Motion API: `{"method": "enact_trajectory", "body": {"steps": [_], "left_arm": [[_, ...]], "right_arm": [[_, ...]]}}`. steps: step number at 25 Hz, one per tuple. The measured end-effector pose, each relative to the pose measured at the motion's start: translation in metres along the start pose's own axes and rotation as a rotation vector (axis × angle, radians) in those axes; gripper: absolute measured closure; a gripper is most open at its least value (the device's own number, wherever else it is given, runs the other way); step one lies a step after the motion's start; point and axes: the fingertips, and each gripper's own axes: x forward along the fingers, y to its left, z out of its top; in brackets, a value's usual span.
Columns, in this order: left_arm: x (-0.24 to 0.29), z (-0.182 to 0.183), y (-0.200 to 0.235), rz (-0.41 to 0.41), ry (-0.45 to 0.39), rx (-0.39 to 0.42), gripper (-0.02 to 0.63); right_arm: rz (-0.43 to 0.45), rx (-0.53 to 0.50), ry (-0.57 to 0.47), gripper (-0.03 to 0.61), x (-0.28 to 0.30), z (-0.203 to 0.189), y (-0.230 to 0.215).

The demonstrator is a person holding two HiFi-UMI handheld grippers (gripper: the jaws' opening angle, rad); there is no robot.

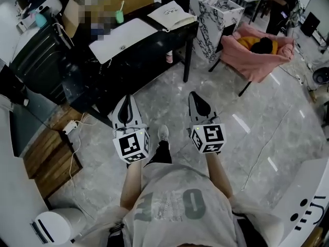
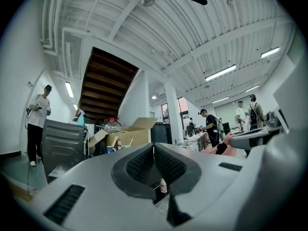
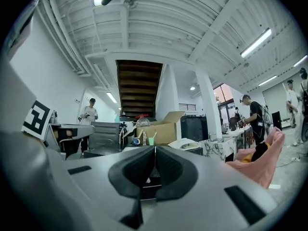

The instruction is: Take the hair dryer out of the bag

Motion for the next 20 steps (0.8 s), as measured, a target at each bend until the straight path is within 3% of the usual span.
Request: {"method": "enact_trajectory", "body": {"steps": [5, 12, 20], "left_arm": [[0.096, 0.004, 0.01, -0.03, 0.002, 0.014, 0.584], [0.228, 0.007, 0.039, -0.049, -0.022, 0.035, 0.584], [0.308, -0.013, 0.062, -0.029, 0.0, -0.012, 0.584]], "right_arm": [[-0.042, -0.071, -0.005, 0.548, 0.086, 0.015, -0.032], [-0.094, -0.048, -0.013, 0.548, 0.209, 0.024, -0.076], [-0.068, -0.045, 0.026, 0.548, 0.295, 0.015, -0.088]]}}
